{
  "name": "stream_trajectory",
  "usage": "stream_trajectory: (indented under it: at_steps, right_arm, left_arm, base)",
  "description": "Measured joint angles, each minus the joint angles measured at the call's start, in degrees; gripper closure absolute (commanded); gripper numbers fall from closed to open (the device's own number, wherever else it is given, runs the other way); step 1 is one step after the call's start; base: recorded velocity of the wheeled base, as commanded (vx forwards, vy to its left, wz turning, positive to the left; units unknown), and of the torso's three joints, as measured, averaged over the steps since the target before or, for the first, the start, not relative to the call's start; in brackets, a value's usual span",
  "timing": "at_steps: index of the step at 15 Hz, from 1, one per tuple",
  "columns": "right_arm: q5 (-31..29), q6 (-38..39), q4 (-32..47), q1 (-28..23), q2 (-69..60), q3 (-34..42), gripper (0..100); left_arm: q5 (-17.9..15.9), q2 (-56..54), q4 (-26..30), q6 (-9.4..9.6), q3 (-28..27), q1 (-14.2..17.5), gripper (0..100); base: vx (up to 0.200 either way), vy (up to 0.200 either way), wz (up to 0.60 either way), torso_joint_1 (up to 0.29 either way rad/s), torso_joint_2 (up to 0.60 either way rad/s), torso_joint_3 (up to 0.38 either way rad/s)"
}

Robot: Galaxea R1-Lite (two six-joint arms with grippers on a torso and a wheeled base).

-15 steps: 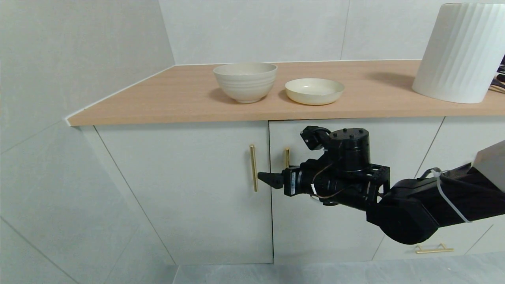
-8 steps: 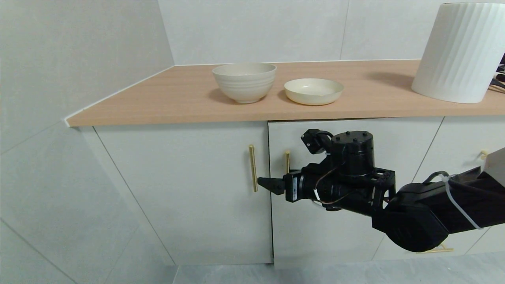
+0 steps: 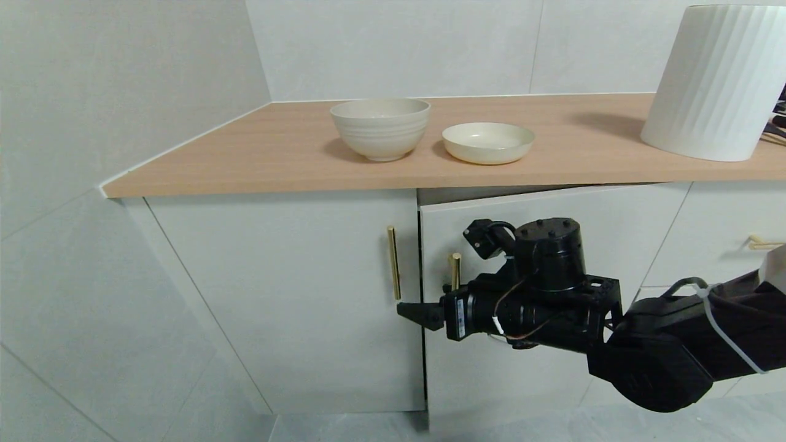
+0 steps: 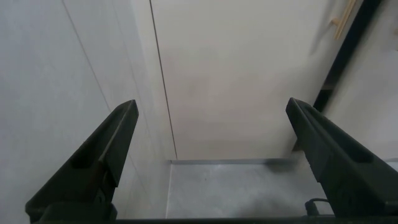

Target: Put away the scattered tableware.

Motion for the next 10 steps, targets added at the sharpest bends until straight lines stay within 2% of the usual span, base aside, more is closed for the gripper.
stream_trajectory:
  at_steps: [5,10]
  right_arm:
    - [-0.23,0.11,-0.61,0.46,-0.74,1.24,0]
    - [4.78,0.63,-0.77,0.66,-8.22,10.28,0]
  left_arm:
    - [0.0,0.0,0.0,0.0,0.0,0.0,0]
    - [-0.02,0.0,0.0,0.0,0.0,0.0,0]
  base:
    - [0.0,0.0,0.0,0.0,0.0,0.0]
    - [0.0,0.0,0.0,0.0,0.0,0.0]
